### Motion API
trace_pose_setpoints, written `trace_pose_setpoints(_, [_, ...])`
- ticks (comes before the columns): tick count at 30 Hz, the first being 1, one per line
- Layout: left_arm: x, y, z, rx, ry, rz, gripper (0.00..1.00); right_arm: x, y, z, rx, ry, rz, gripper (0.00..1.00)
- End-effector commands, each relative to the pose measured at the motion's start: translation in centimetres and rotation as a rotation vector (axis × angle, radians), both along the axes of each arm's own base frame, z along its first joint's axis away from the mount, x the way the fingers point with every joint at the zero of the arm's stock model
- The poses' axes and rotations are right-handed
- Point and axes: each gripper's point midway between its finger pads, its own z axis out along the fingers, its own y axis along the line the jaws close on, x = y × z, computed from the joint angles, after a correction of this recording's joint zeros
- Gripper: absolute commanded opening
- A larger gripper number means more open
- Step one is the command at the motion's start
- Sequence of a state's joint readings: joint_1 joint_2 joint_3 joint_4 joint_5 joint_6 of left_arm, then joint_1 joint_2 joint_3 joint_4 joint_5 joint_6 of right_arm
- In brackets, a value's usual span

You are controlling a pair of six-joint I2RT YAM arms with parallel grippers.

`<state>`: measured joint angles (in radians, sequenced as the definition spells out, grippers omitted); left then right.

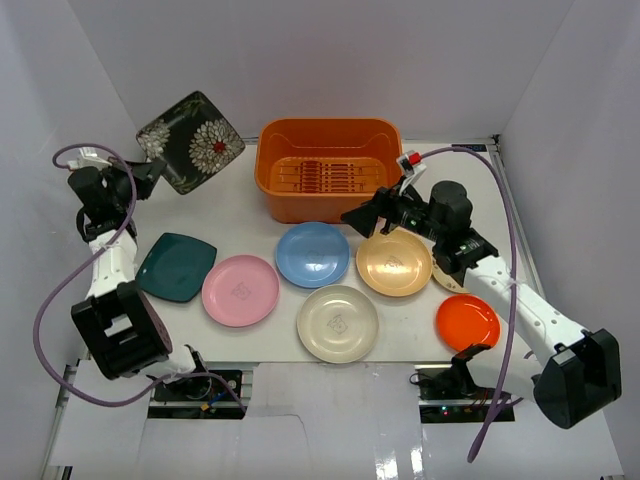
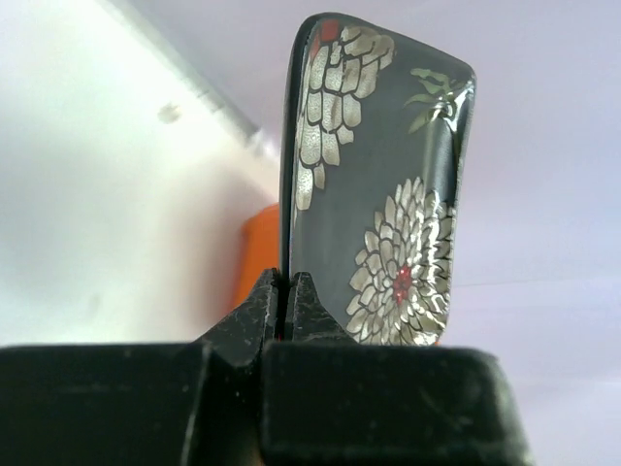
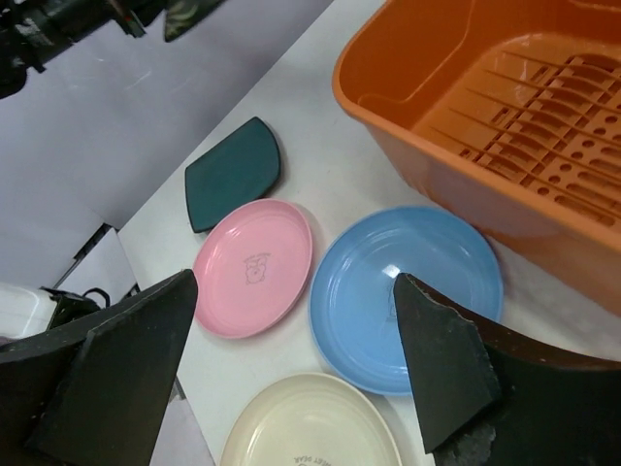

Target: Place the plates into the plastic bin on the countertop

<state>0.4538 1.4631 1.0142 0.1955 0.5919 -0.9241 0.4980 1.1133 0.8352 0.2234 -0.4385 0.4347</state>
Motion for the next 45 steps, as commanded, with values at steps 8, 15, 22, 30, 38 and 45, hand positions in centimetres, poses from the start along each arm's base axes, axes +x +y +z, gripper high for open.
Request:
trace_pose_setpoints(8, [-4.6,-12.5,11.1,0.105,-0.25,-0.333,0.0,4.5,1.9,10.2,0.01,-0.145,-0.025,0.95])
trace_pose_setpoints(15, [-7.1,-17.1,9.7,0.041,-0.224,-0.486,0.0,7.8,4.0,8.6,-0.084,-0.081,0.012,0.9])
trace_pose_setpoints(22, [-8.3,-20.7,10.6,0.033,-0.253,-0.605,0.0,8.6,5.0,6.3,-0.089,-0.041,0.024,0.91])
trace_pose_setpoints(30, [-8.7,-21.9,9.3,0.025,-0.234,-0.645,0.0,8.5,6.3,5.8,-0.039,-0.017,0.054,0.88])
trace_pose_setpoints(38, [-9.8,-23.8,9.8,0.005,-0.272,-0.713,0.0,9.8,7.3,3.5,-0.008,0.029,-0.007,0.21])
trace_pose_setpoints(45, [-12.3,-24.2,11.8,0.097,-0.377,-0.766,0.63,11.0,7.3,7.2,0.146,0.005,-0.08,0.08])
